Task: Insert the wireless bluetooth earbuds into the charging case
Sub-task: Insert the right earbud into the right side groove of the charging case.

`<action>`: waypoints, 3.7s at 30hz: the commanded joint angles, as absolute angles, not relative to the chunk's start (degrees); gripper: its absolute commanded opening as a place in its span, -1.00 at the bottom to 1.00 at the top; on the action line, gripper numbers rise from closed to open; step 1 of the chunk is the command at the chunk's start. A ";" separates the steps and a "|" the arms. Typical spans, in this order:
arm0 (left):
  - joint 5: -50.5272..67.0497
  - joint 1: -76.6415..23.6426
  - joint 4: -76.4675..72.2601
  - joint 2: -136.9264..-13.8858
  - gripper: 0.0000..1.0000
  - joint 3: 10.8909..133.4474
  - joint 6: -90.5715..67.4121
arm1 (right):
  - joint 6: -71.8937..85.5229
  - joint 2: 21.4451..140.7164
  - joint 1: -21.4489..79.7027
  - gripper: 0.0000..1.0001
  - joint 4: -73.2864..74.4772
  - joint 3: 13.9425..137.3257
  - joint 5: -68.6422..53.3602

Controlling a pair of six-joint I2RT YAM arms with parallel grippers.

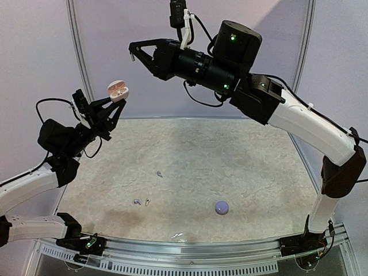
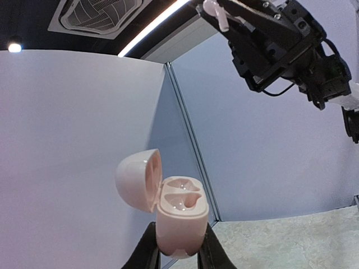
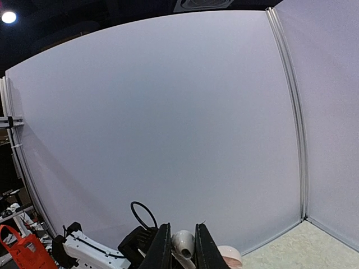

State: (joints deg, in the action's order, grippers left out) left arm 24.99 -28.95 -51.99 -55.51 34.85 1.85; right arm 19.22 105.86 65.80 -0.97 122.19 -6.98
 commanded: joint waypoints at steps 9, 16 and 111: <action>25.54 -30.28 -48.34 -55.07 -1.00 37.71 4.39 | 16.05 112.06 66.54 -1.00 -2.75 125.61 -11.22; 34.57 -28.66 -39.68 -53.73 -1.00 41.08 7.48 | 14.25 111.99 66.51 -1.00 -1.16 124.47 -15.06; 41.36 -29.15 -44.04 -54.77 -1.00 44.14 -11.31 | 11.07 103.86 68.56 -0.27 -3.61 107.05 3.75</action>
State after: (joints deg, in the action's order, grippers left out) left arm 41.04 -28.86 -42.87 -56.27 43.99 -10.39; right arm 11.35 103.61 68.97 -8.58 106.28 -0.12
